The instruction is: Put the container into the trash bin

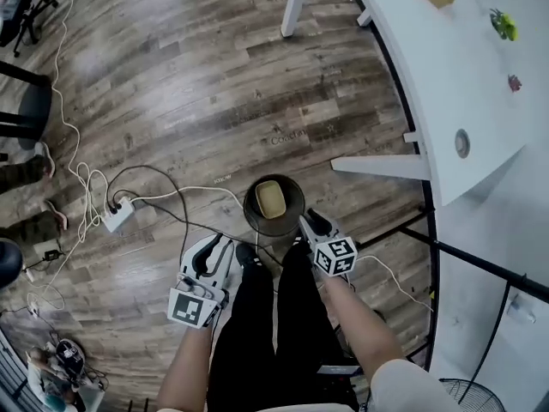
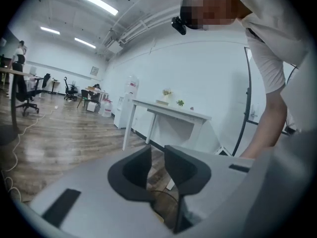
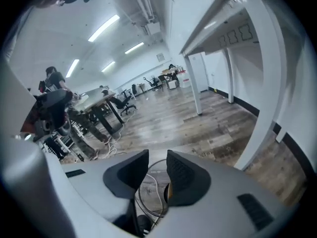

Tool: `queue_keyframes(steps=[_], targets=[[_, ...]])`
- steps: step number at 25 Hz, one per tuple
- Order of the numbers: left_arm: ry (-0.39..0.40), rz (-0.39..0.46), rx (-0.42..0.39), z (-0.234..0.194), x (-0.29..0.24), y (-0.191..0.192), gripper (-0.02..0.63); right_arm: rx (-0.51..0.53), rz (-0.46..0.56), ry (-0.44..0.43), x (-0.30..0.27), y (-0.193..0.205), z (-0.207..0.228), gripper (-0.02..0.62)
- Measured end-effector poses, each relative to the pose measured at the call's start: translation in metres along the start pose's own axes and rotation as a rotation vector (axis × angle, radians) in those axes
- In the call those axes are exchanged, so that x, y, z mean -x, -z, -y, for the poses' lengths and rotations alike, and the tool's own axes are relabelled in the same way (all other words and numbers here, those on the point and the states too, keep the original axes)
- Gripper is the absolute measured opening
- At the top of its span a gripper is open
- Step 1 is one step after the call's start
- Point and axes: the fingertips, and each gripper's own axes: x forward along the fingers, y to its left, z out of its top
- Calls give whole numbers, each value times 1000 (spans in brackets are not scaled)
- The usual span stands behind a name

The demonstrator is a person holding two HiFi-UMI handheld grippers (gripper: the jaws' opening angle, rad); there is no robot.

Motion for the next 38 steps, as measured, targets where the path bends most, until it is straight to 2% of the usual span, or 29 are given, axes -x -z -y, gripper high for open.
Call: queue_keyframes(steps=[4,8,13,21,25,30,38], targets=[[-7,43,-4,1,20,-79,87,99,94,-65,49,-108,-54,133],[-35,75,2,14,49,-152,87,237,169,-126,120,-191,-116,133],[-24,165,-50,26,72,-251,87,303,340,-137,198,-308,-165,133],[35,258,-144,65,111,-359,87,408,661,-196,333,-442,-227,135],[50,311,-175,72,123,-391,87,422,813,-175,390,-479,-240,138],[61,380,-218,74,138,-423,83,450,913,-127,436,-498,-248,138],[78,426,-237,79,139,-438,78,407,928,-45,446,-487,-220,138]])
